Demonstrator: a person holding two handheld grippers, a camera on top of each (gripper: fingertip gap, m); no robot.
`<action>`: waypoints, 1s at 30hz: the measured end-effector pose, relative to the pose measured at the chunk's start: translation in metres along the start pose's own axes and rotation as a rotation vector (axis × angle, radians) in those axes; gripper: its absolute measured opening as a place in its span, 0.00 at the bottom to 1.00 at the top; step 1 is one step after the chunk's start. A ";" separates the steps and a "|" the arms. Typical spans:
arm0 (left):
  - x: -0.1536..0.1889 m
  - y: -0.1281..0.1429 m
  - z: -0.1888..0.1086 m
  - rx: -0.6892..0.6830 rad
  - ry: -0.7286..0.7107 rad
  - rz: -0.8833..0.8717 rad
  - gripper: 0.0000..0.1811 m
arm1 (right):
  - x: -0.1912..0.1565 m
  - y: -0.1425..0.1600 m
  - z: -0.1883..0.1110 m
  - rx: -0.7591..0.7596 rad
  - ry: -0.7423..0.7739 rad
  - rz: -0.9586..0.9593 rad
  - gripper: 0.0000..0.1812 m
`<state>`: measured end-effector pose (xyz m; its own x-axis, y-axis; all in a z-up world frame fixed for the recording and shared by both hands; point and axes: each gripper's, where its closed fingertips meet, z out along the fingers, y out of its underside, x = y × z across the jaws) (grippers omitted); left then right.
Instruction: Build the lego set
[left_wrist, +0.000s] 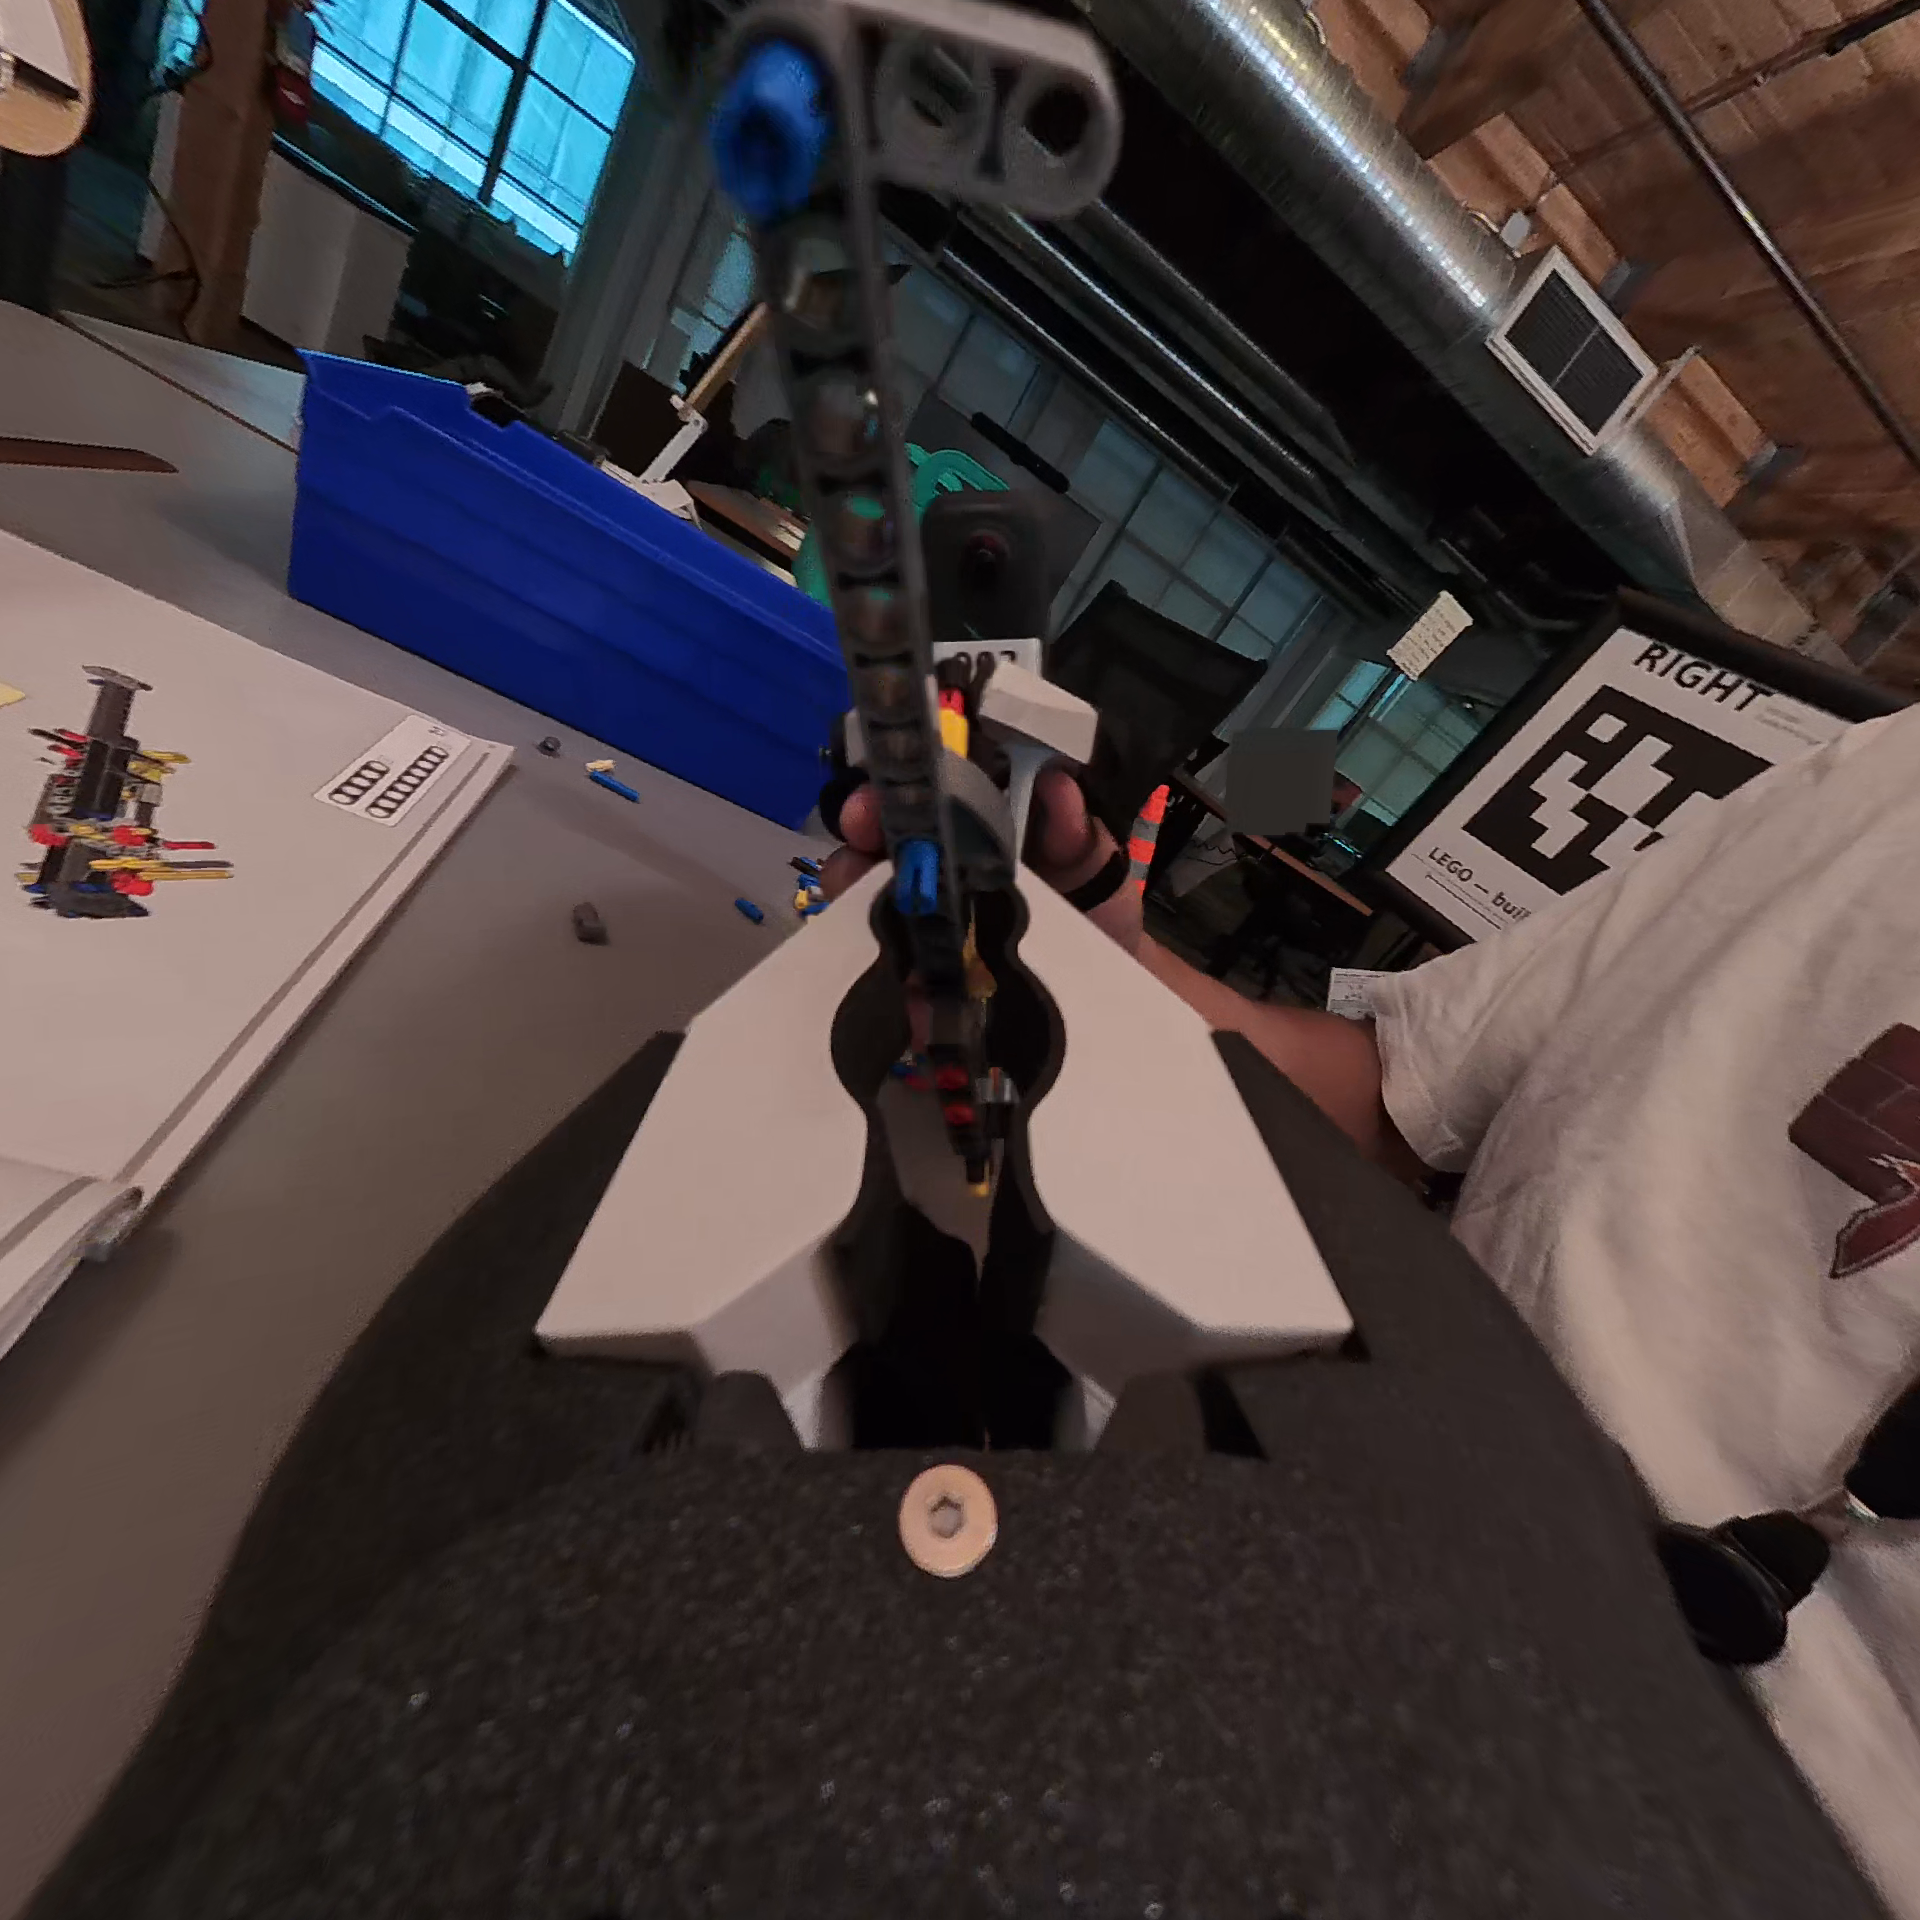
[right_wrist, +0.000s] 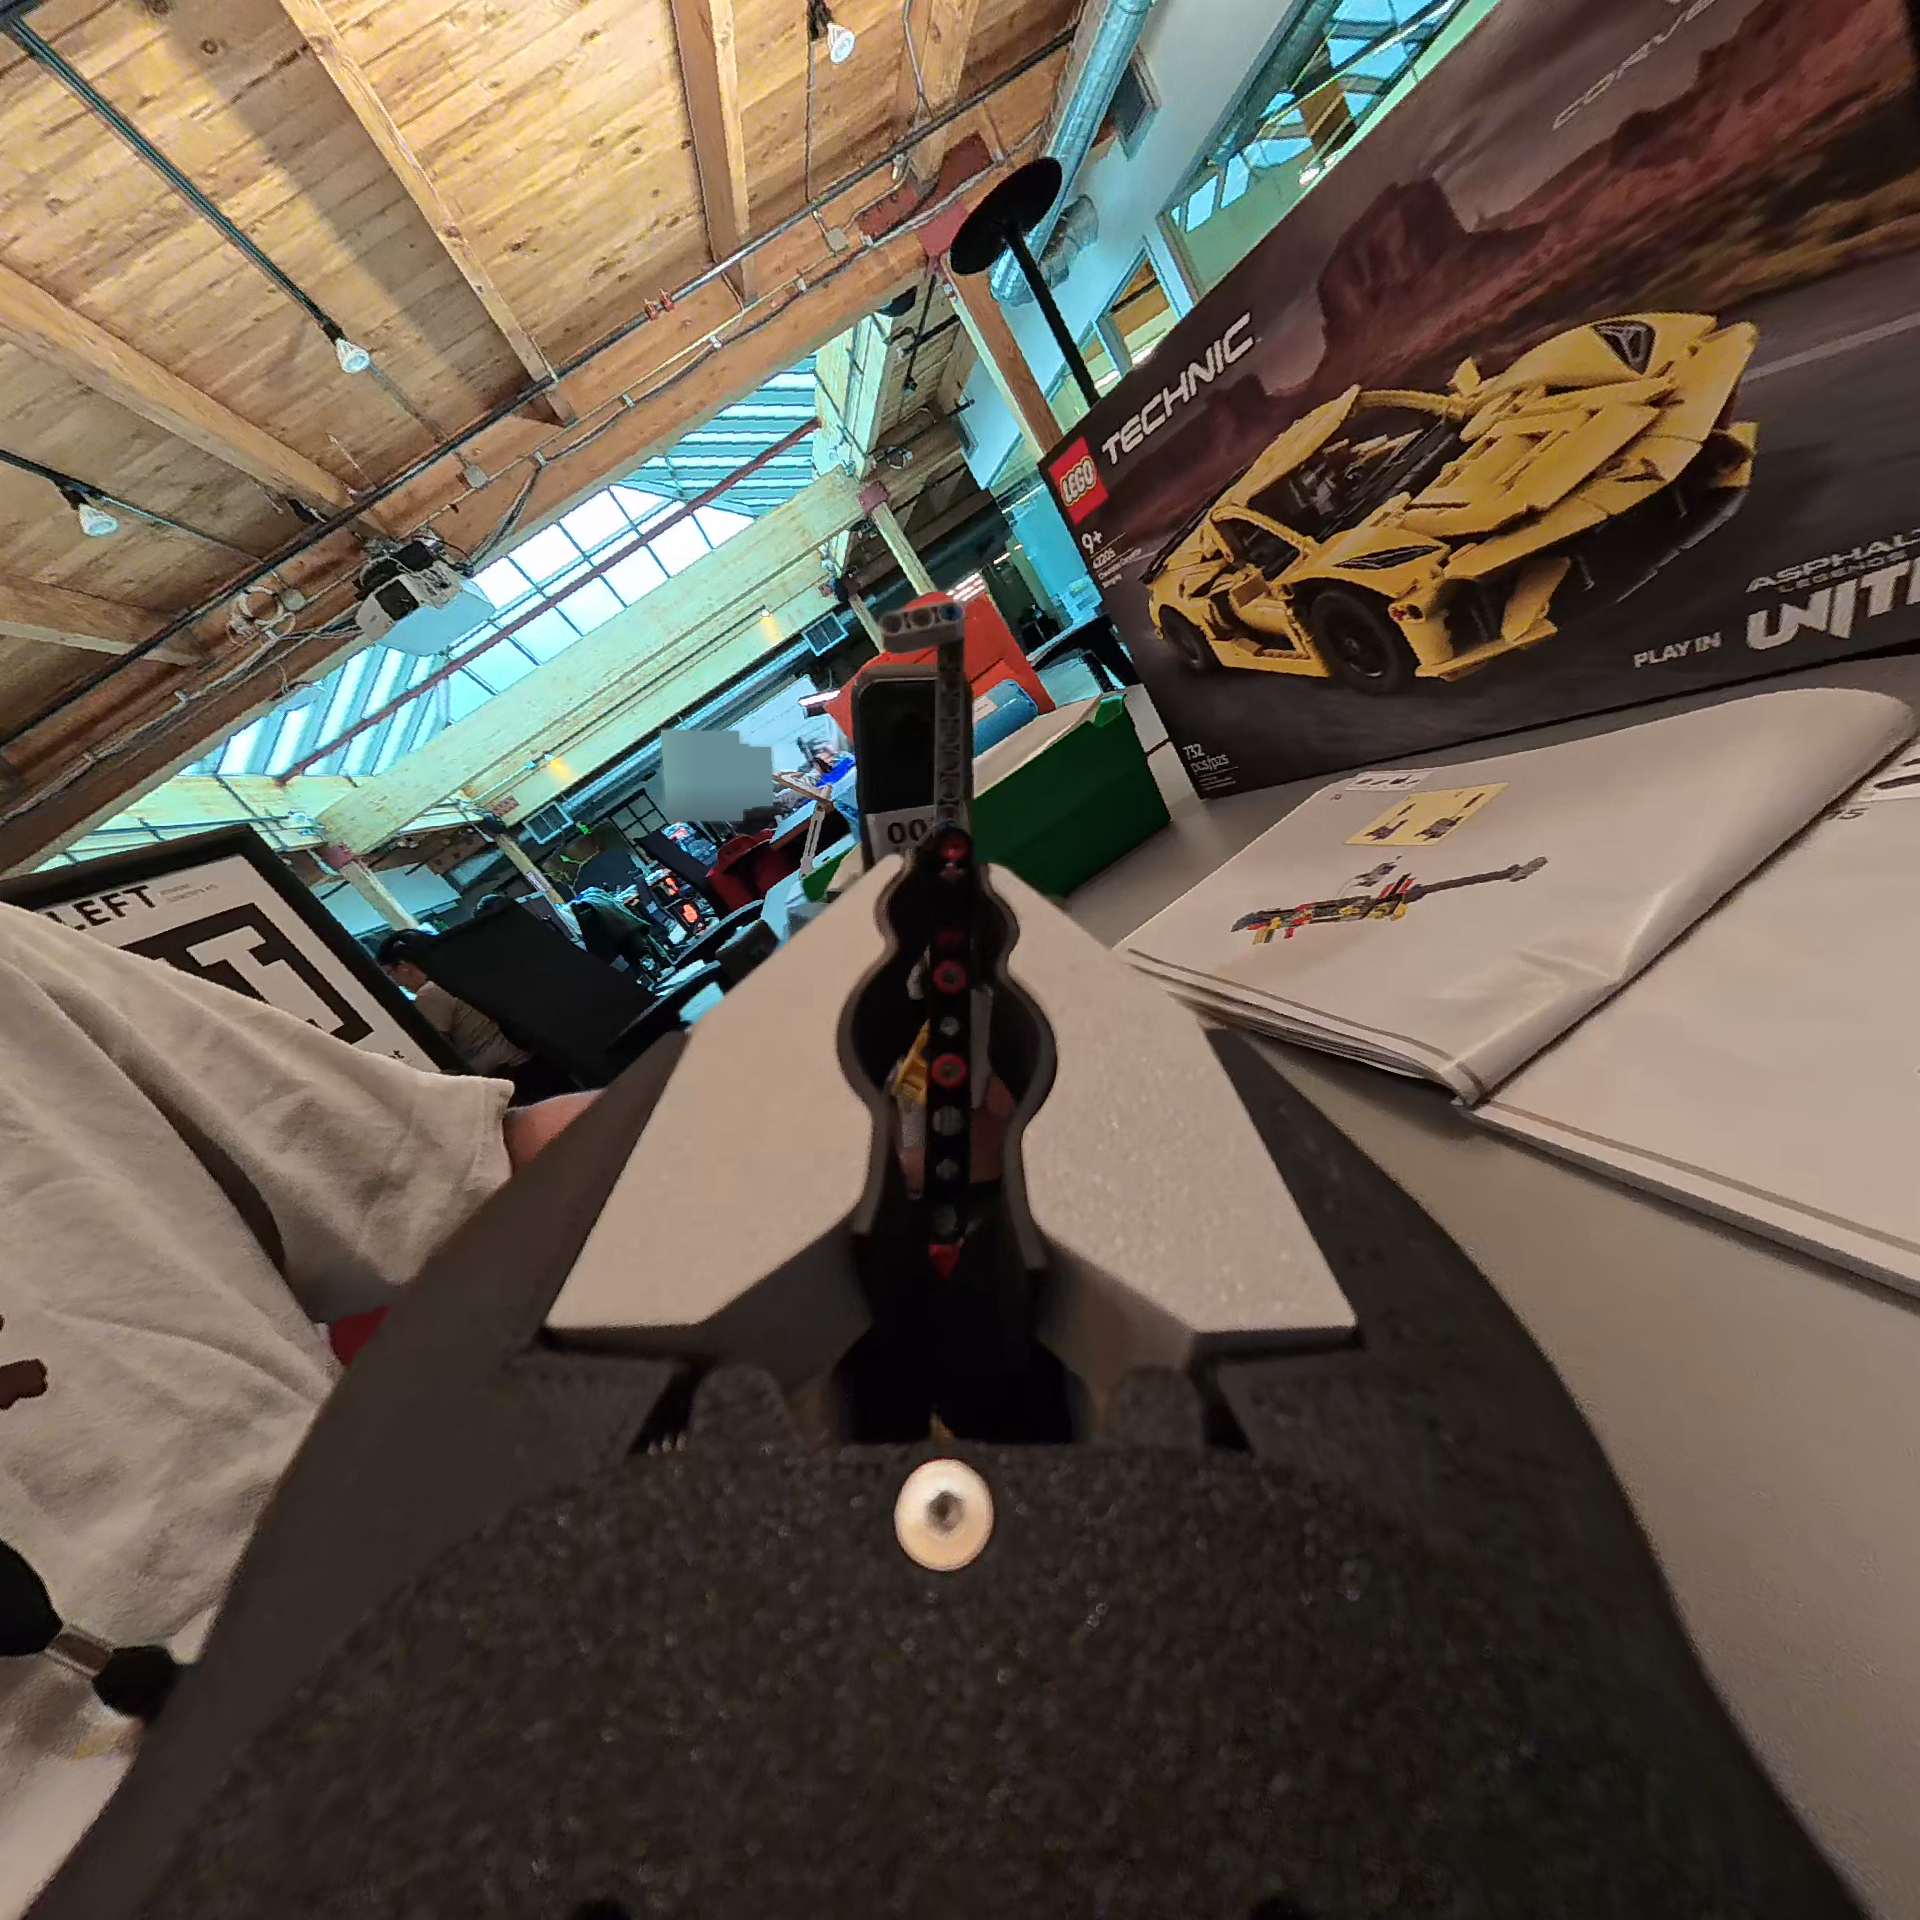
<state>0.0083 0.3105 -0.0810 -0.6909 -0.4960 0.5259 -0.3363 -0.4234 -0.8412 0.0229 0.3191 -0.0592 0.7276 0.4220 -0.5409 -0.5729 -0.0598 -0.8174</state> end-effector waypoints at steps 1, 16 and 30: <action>0.002 0.000 -0.001 -0.006 0.005 0.014 0.03 | -0.001 0.001 0.000 0.001 -0.016 0.019 0.03; 0.026 0.042 -0.021 -0.381 0.079 0.179 0.04 | -0.024 0.056 -0.009 -0.376 -0.182 0.027 0.03; 0.019 0.055 -0.024 -0.453 0.070 0.145 0.04 | -0.019 0.072 -0.010 -0.465 -0.155 -0.012 0.04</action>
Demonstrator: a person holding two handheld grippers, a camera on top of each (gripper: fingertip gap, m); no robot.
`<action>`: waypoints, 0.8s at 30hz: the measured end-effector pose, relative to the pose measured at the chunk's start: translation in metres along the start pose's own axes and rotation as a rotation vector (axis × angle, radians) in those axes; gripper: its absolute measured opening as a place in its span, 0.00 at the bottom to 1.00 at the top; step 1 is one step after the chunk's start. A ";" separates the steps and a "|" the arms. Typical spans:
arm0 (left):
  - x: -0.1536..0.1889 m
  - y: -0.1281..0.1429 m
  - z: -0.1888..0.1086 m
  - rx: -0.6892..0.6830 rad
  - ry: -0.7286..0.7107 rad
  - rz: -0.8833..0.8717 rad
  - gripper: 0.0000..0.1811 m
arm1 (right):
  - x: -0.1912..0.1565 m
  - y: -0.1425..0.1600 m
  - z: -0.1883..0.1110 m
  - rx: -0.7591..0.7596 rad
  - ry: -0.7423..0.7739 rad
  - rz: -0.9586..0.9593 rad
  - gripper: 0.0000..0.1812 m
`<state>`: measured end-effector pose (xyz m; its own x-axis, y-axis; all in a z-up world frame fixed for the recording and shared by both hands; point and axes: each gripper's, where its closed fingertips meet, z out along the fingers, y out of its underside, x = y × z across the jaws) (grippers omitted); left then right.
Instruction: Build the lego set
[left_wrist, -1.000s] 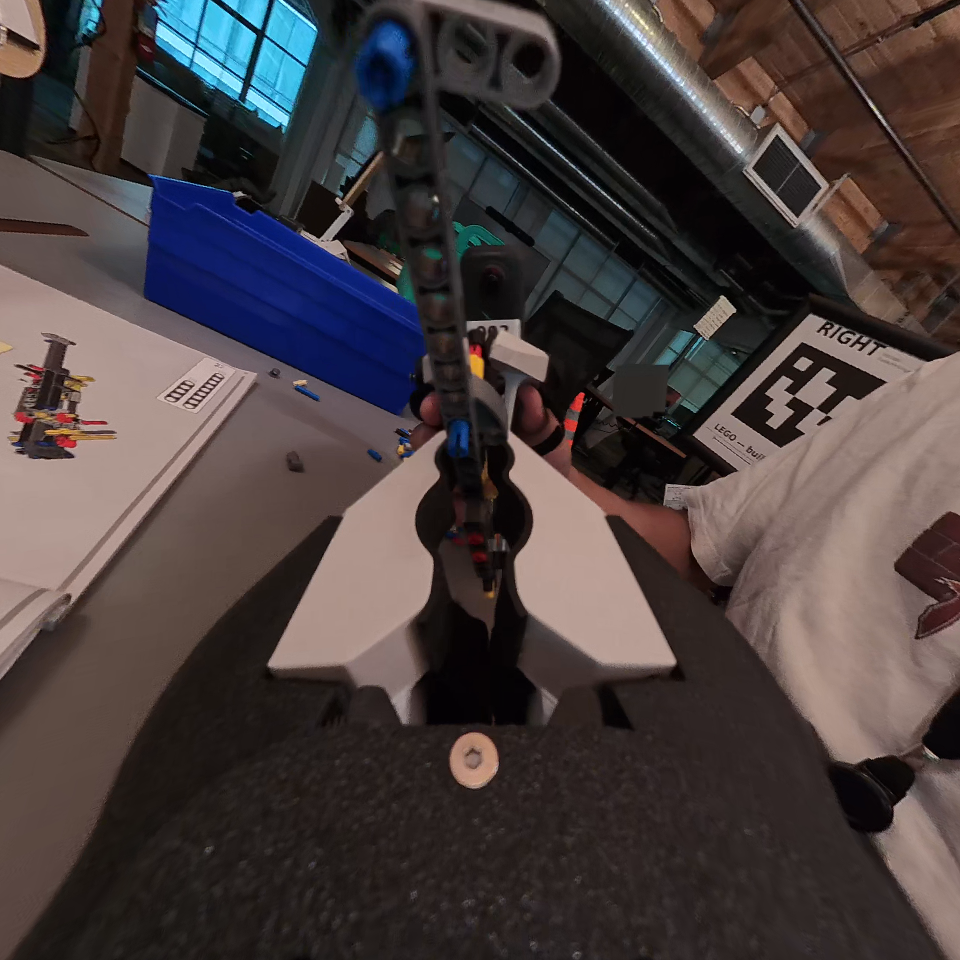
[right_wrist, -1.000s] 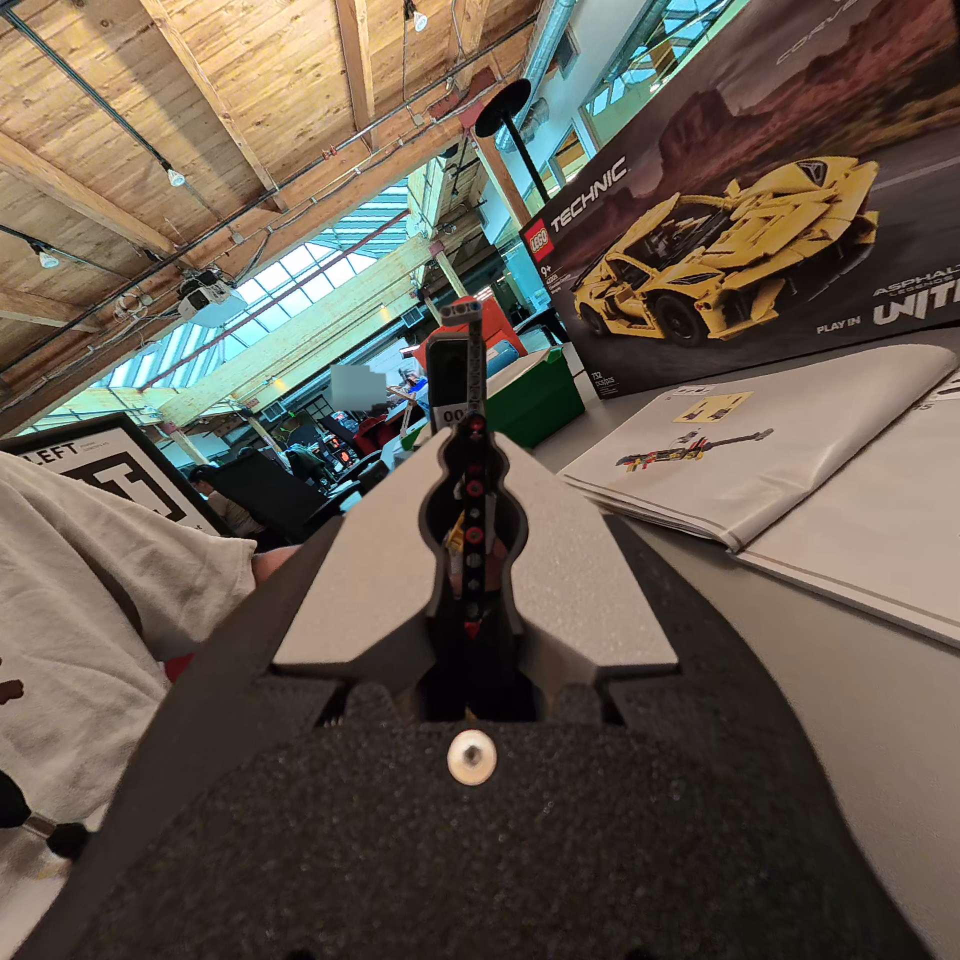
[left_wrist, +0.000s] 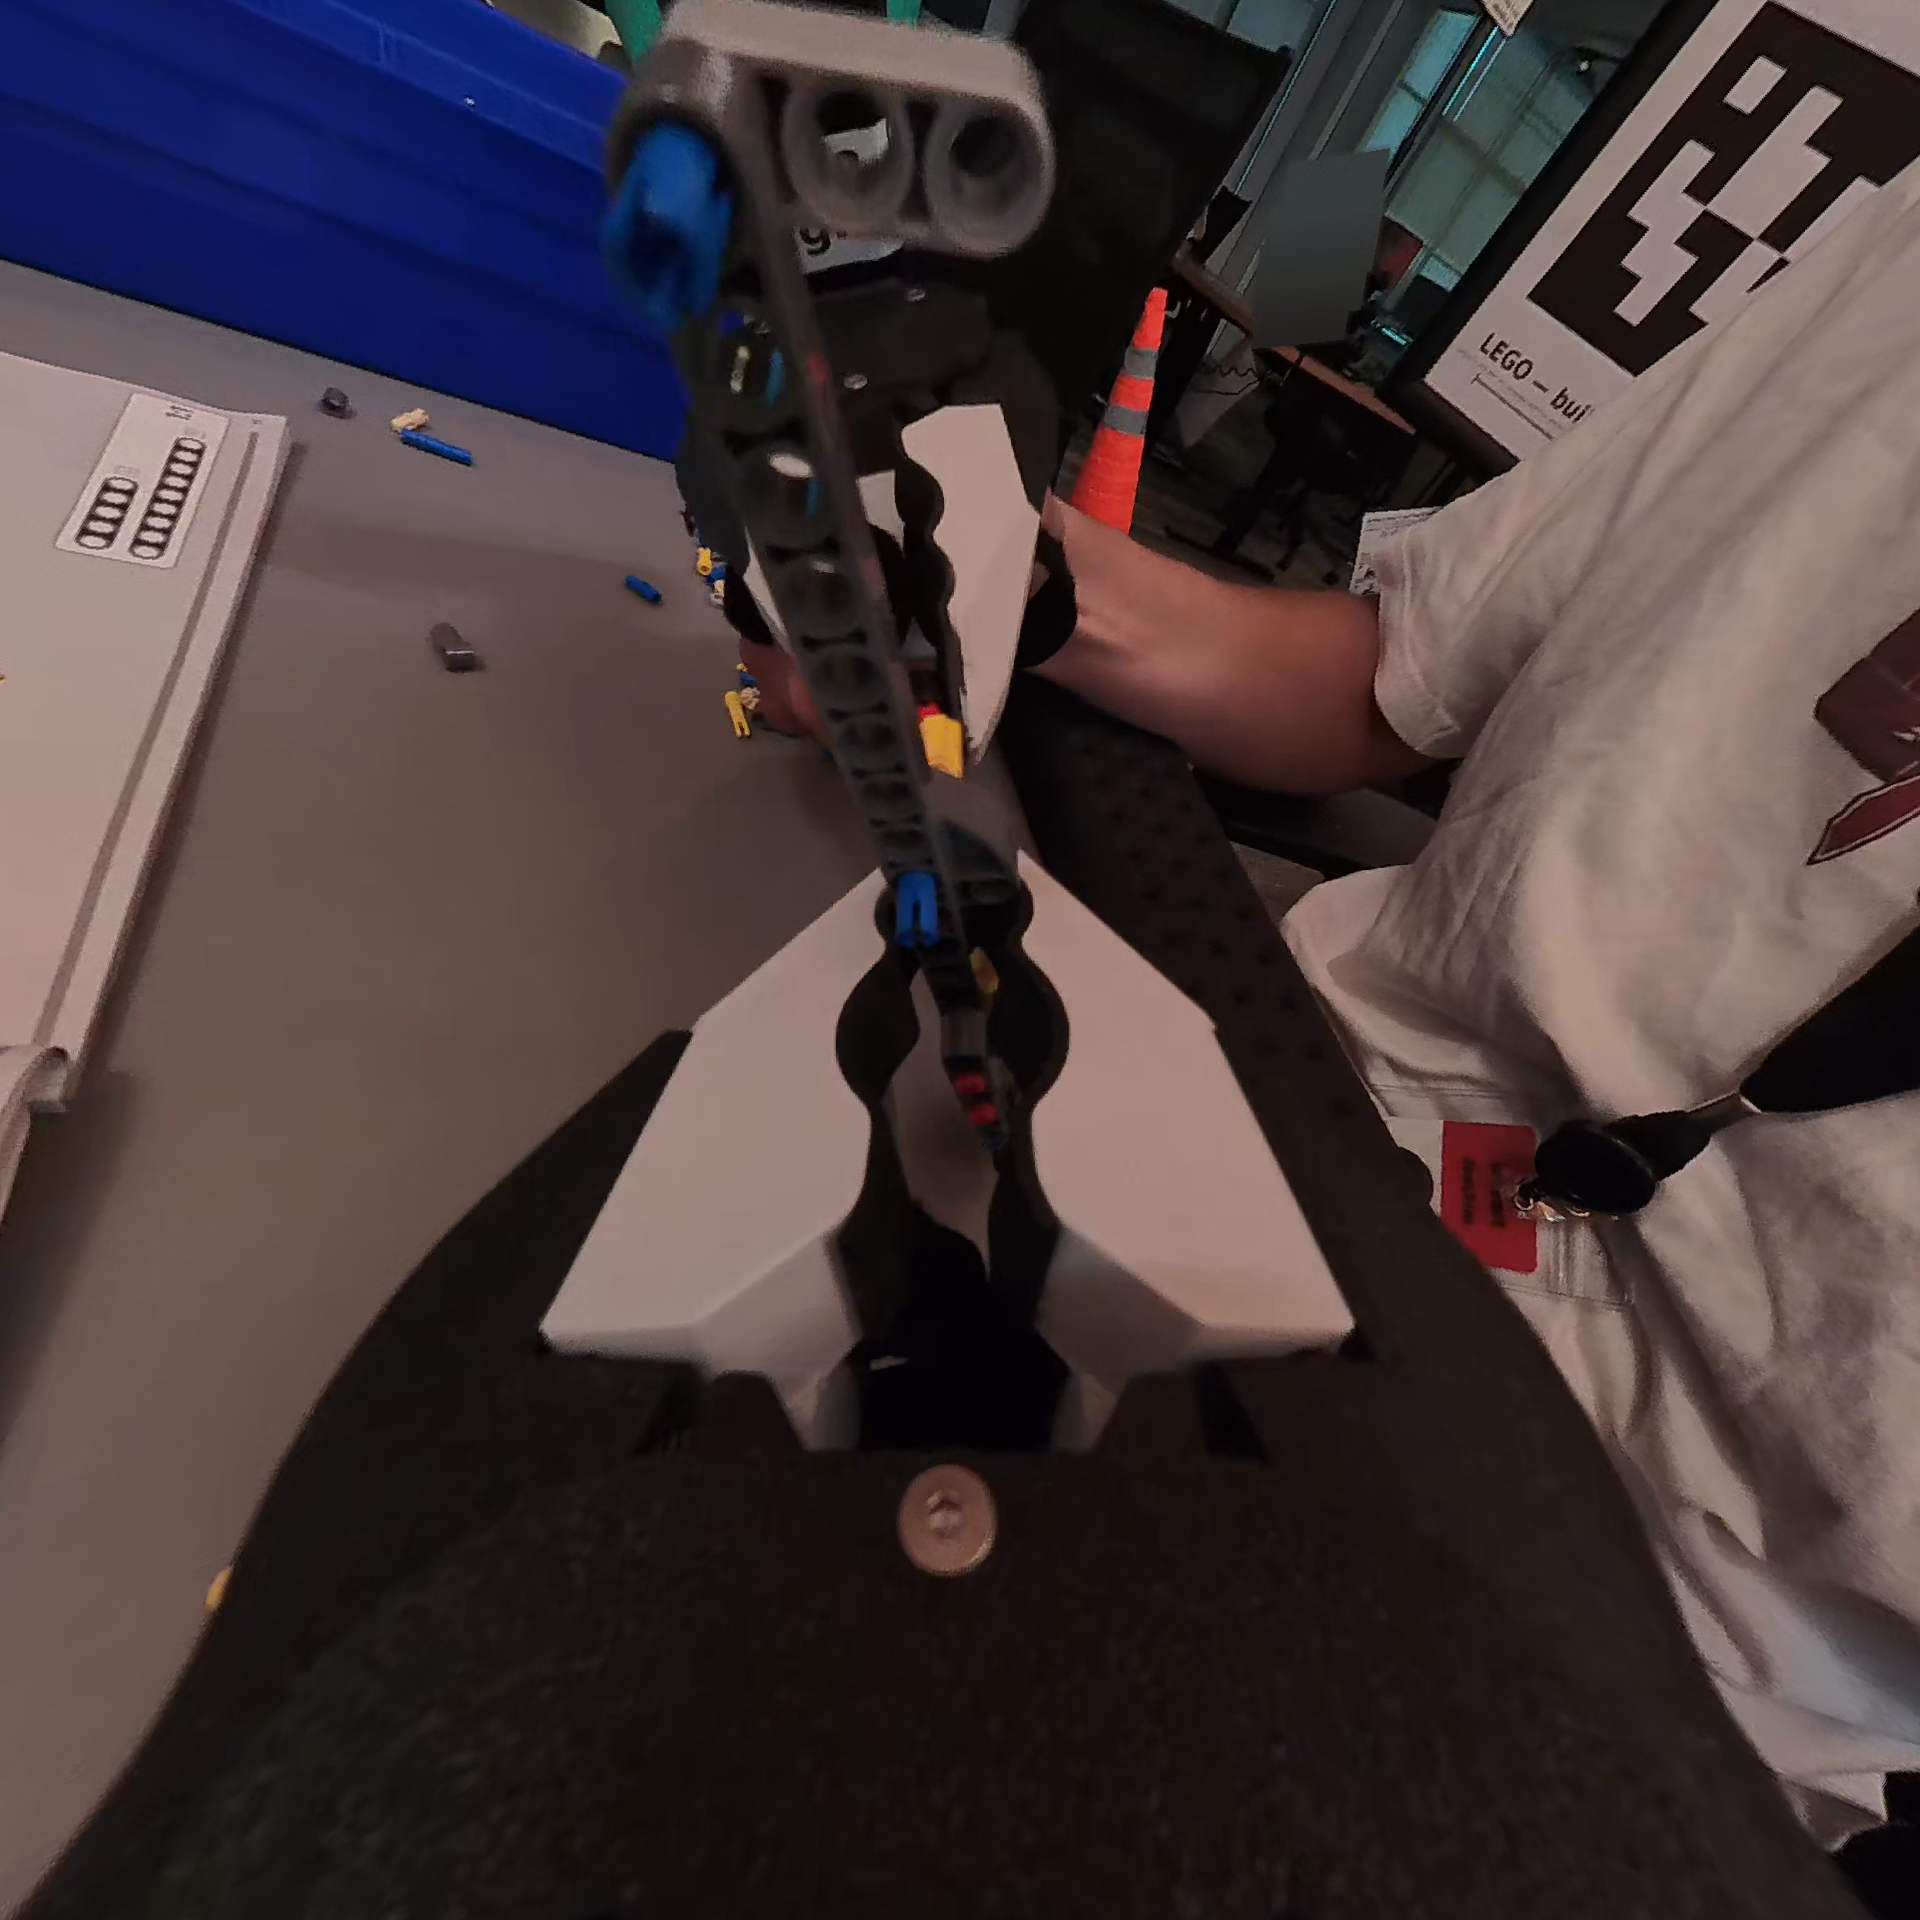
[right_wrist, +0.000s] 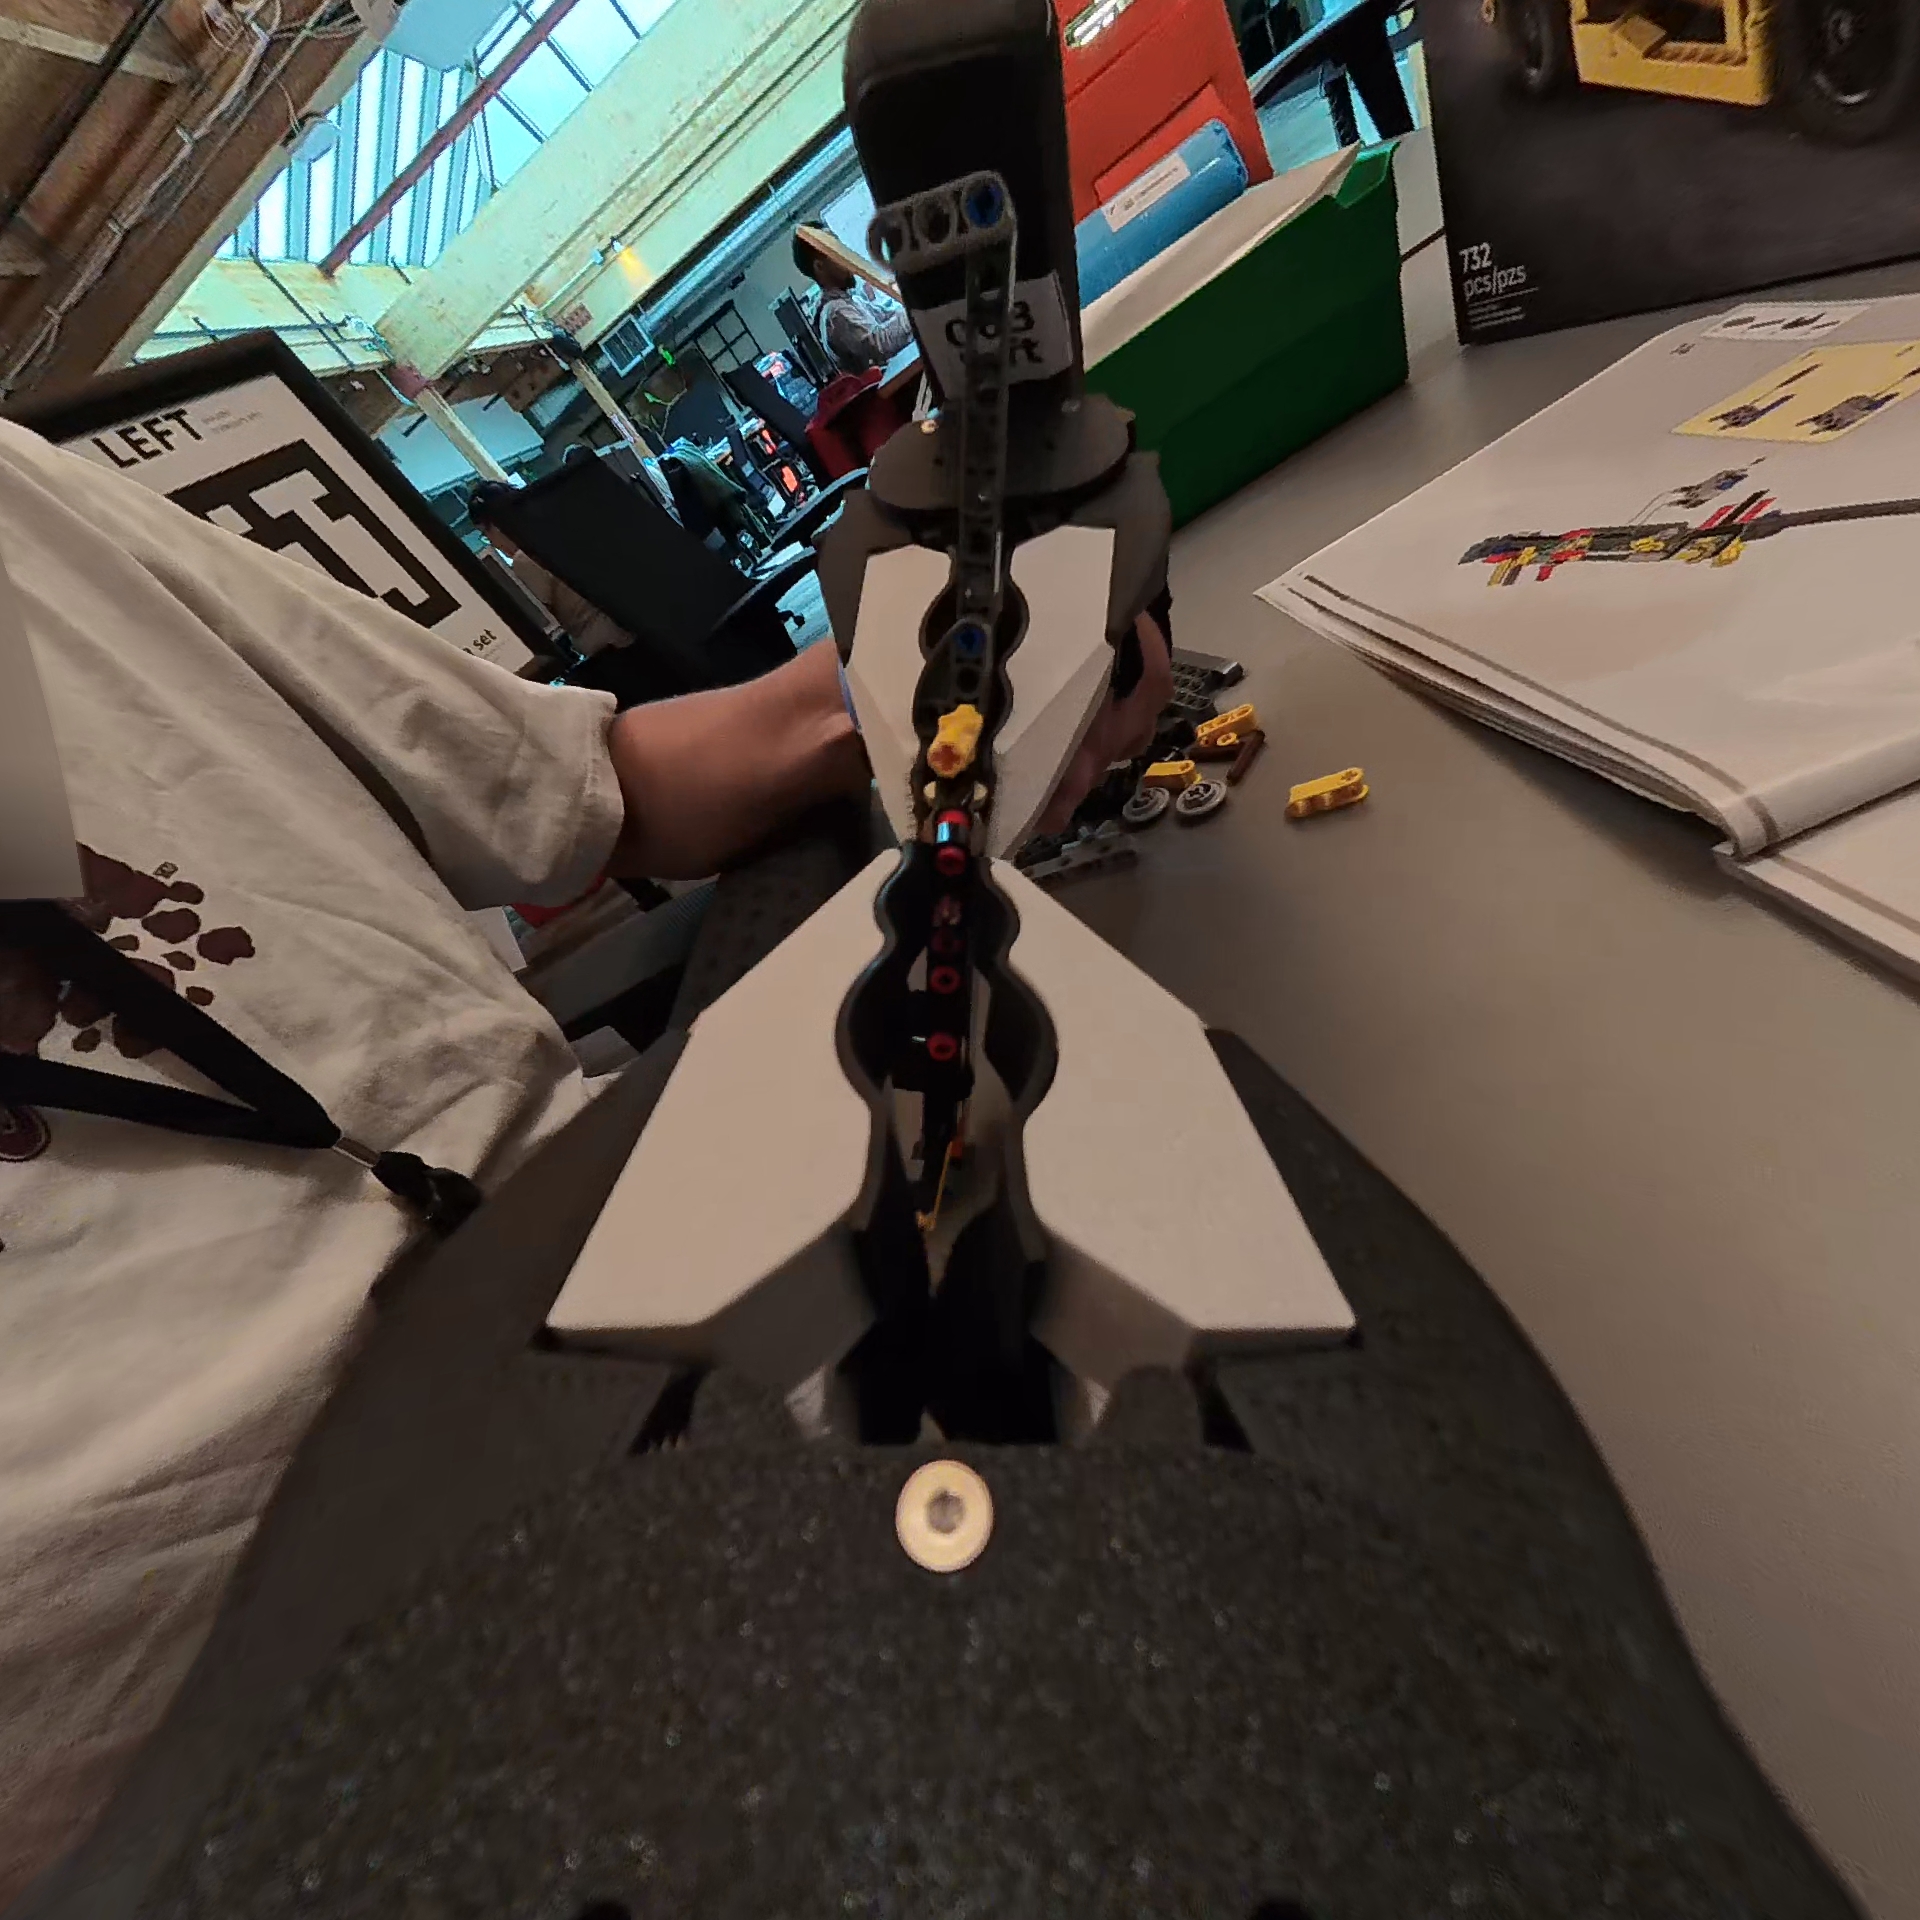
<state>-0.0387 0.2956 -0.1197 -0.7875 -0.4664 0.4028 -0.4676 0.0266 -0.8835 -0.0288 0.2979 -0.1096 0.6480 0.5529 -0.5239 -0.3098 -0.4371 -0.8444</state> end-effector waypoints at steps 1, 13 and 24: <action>0.001 -0.001 0.000 0.010 0.008 -0.003 0.04 | -0.001 -0.001 0.000 0.006 -0.007 0.005 0.04; -0.003 0.001 -0.002 0.030 0.017 -0.014 0.04 | 0.000 -0.002 -0.008 0.007 -0.010 -0.016 0.08; 0.000 0.000 0.001 0.035 0.025 0.005 0.04 | 0.001 0.011 -0.001 -0.074 0.036 -0.102 0.04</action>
<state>-0.0379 0.2950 -0.1201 -0.8001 -0.4440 0.4034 -0.4494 -0.0019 -0.8933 -0.0312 0.2929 -0.1189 0.6983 0.5720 -0.4303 -0.1899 -0.4315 -0.8819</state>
